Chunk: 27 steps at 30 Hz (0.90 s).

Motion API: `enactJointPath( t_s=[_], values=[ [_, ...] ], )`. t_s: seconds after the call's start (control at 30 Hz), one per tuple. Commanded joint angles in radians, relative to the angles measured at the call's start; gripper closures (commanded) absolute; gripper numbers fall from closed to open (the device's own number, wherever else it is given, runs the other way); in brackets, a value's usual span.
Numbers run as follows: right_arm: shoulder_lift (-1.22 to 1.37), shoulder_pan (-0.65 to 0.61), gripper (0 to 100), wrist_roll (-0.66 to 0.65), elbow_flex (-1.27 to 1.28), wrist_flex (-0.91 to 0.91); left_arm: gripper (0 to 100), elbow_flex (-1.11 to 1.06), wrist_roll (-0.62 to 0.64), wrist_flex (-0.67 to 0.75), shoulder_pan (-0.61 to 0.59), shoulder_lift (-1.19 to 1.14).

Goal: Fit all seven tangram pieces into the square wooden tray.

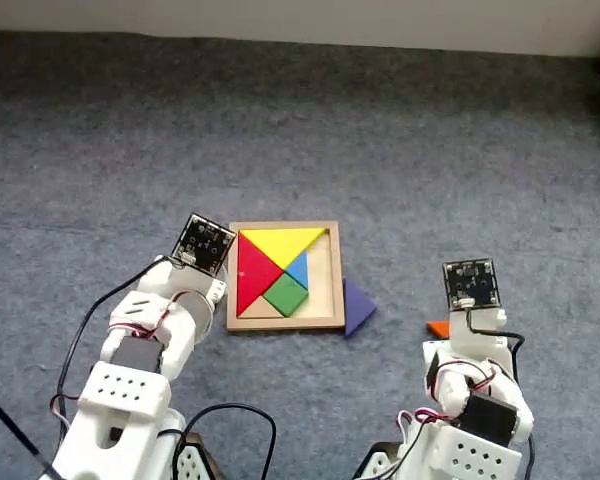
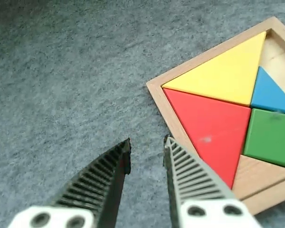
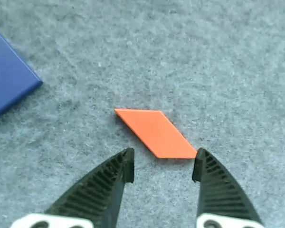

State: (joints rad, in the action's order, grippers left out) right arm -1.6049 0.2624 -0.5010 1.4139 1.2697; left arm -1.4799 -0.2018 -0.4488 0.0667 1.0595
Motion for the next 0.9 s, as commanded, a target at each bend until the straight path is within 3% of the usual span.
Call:
enactJointPath(
  t_s=[0.0, 0.3, 0.5, 0.67, 0.87],
  values=[
    [0.028, 0.008, 79.3, -0.012, -0.061, -0.022, 87, 0.005, 0.009, 0.018, -0.012, 0.015],
    [0.584, 0.007, 78.4, -0.008, -0.278, -0.056, 87, 0.005, 0.008, 0.018, -0.012, 0.015],
    [0.952, 0.012, 64.3, -0.011, -0.444, -0.093, 87, 0.005, 0.006, 0.018, -0.012, 0.015],
    [1.118, 0.007, 67.0, -0.015, -0.49, -0.232, 87, 0.005, 0.005, 0.018, -0.012, 0.015],
    [1.233, 0.007, 72.5, -0.152, -0.453, -0.323, 87, 0.005, 0.005, 0.017, -0.008, 0.015]
  ],
)
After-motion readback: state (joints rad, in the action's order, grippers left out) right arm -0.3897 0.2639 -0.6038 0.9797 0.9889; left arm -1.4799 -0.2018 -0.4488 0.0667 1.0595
